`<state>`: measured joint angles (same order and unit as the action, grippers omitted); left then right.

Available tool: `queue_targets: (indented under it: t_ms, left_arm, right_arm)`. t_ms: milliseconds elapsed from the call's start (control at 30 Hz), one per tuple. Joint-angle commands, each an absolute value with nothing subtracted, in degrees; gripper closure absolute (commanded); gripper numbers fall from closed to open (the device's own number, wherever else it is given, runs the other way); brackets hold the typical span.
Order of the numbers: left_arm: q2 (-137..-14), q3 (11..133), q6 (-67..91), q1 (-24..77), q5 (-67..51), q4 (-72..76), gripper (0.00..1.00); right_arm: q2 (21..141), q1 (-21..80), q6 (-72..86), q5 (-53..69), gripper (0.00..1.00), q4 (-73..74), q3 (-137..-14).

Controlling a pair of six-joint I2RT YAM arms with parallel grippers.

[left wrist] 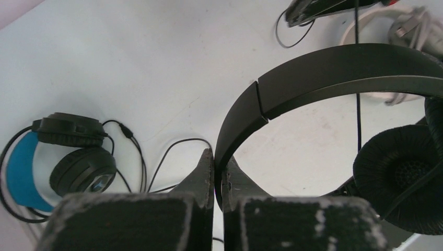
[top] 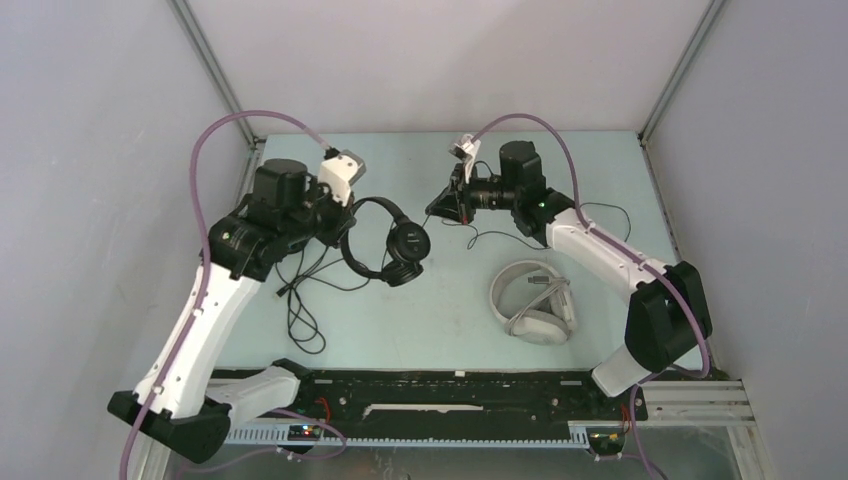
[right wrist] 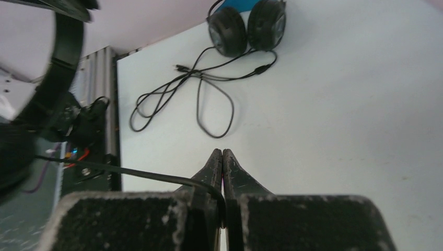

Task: Wrap the headphones
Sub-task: Wrap the headphones cable around the headphones.

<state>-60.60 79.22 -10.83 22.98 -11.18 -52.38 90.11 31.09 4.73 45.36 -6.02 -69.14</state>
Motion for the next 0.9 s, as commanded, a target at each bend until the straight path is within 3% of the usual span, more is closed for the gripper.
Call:
queue_targets:
  t_ms: [0, 300, 567, 867]
  left_arm:
    - [-62.8, 78.6, -17.4, 26.3, -4.8, -54.7, 1.00]
    - [-66.3, 76.2, -22.1, 33.8, 8.9, -52.6, 1.00]
    - [-67.0, 74.9, -23.9, 36.3, 19.4, -48.7, 1.00]
    - [-68.8, 75.4, -21.4, 36.6, 26.1, -44.6, 1.00]
  right_arm:
    - [91.4, 31.2, 7.3, 47.9, 1.00, 9.9, -76.5]
    - [93.9, 33.4, 10.0, 50.7, 1.00, 29.0, -86.4]
    - [94.7, 34.4, 17.5, 56.9, 1.00, 31.7, -89.4]
    - [92.5, 34.6, 36.9, 62.4, 0.99, 12.9, -83.9]
